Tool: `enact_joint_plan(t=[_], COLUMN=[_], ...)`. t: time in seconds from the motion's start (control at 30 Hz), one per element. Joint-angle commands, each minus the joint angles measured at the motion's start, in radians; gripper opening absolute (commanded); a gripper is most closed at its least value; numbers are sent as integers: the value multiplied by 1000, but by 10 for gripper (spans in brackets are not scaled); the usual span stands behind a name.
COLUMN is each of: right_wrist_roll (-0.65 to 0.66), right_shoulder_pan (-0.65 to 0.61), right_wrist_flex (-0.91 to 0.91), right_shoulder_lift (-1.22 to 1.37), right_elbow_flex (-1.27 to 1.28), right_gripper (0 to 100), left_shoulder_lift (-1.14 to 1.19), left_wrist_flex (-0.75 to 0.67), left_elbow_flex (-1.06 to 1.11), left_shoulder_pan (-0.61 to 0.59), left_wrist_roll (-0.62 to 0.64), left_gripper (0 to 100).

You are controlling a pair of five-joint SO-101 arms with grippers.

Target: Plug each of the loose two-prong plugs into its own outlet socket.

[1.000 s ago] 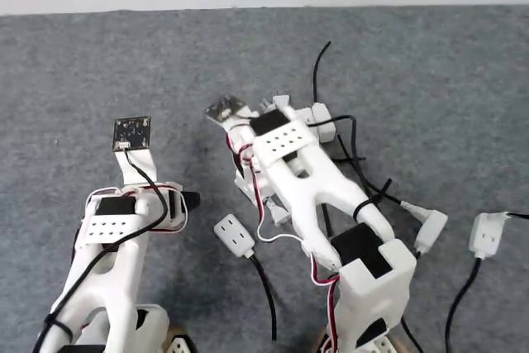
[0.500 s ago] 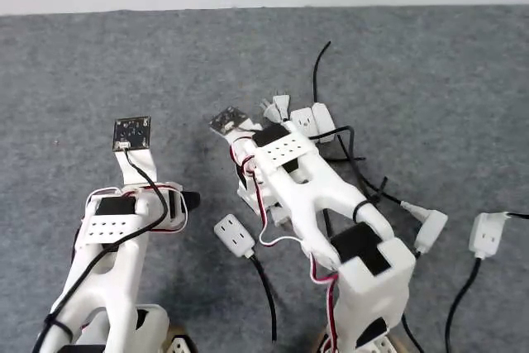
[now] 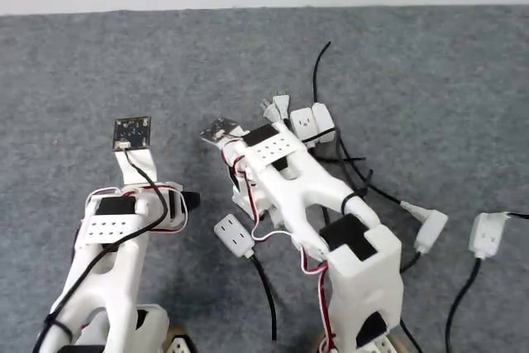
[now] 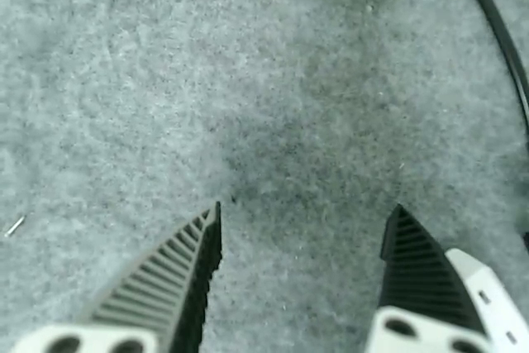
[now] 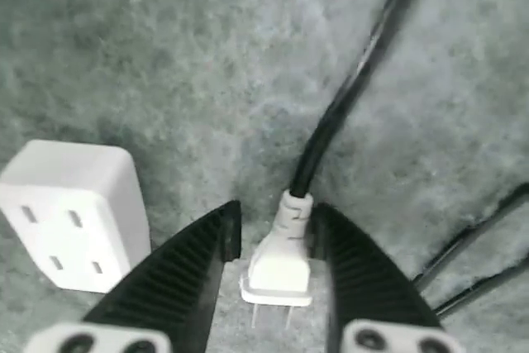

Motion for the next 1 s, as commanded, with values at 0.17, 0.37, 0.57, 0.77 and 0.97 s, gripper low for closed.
enact_joint_plan(t=[0.17,0.37,0.57,0.77,0.97], right_wrist_roll=[-43,-66,-150,-149,-144], right_shoulder_pan=[25,47,76,122,122], right_wrist_flex=[-2,25,-44,-236,-237], right_shoulder_lift=[8,-59,-252,-277,-277], right_elbow_flex=[-21,-25,80,230,229], right_gripper=[23,9,9,9,9], left_shoulder_lift=[2,2,-2,0,2], left_wrist_flex=[-25,-21,187,374,319], left_elbow_flex=[-30,-30,-111,-245,-130], left_shoulder_pan=[3,5,69,222,365], left_wrist_roll=[-12,-11,69,275,414], left_gripper=[301,301,301,301,301])
